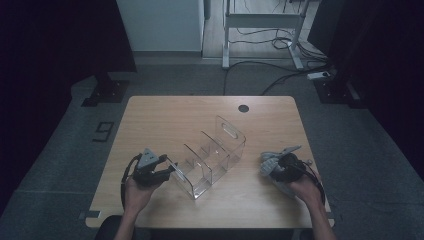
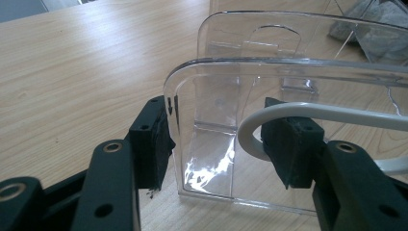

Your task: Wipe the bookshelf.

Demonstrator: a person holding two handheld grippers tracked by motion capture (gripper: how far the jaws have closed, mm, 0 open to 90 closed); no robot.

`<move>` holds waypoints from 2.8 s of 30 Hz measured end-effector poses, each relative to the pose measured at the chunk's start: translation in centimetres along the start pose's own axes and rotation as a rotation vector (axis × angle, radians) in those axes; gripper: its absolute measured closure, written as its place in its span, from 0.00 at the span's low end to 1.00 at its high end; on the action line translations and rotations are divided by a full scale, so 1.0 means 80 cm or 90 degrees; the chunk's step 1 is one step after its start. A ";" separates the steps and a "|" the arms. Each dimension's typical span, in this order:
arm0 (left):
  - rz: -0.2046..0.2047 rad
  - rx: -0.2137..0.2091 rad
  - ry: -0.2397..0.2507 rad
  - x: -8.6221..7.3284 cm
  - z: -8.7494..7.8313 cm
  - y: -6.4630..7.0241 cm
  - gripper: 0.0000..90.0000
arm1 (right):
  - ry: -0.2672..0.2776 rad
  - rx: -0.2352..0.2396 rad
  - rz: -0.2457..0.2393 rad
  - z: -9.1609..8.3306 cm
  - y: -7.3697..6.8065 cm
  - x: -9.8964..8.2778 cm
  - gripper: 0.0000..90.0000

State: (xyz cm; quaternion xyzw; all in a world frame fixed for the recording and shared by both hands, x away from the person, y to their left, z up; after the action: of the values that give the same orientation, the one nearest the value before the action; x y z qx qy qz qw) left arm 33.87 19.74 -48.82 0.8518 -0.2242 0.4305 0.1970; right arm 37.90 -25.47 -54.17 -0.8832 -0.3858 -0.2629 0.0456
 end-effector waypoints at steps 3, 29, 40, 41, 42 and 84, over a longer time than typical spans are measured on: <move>0.003 0.008 0.000 0.000 0.000 -0.001 0.45 | 0.004 0.008 0.008 -0.005 0.001 0.000 0.41; 0.003 -0.021 -0.024 -0.011 -0.022 0.013 0.06 | 0.173 0.089 -0.019 -0.048 -0.015 0.048 0.15; 0.004 -0.025 -0.041 -0.022 -0.020 0.024 0.03 | 0.204 0.142 -0.040 -0.032 -0.029 0.096 0.15; 0.006 -0.021 -0.051 -0.025 -0.017 0.024 0.03 | 0.207 0.148 -0.046 -0.027 -0.032 0.104 0.15; 0.008 -0.018 -0.056 -0.026 -0.015 0.023 0.03 | 0.209 0.150 -0.050 -0.025 -0.033 0.108 0.15; -0.015 -0.010 -0.100 -0.034 0.018 0.005 0.01 | 0.223 0.206 -0.082 -0.001 -0.035 0.144 0.16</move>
State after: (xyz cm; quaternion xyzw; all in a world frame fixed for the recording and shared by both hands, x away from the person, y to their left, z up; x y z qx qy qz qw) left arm 33.14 19.25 -51.80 0.8840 -0.2324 0.3582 0.1904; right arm 42.42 -15.93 -48.70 -0.7790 -0.4646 -0.3490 0.2356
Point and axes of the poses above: each handheld gripper's, and its own axes: z roughly forward along the jaws, x roughly out of its top, y roughly to its right, the point moved 3 cm from there along z, roughly forward along the jaws, and after that the axes turned 9 degrees about -z, right-handed, at the moved point
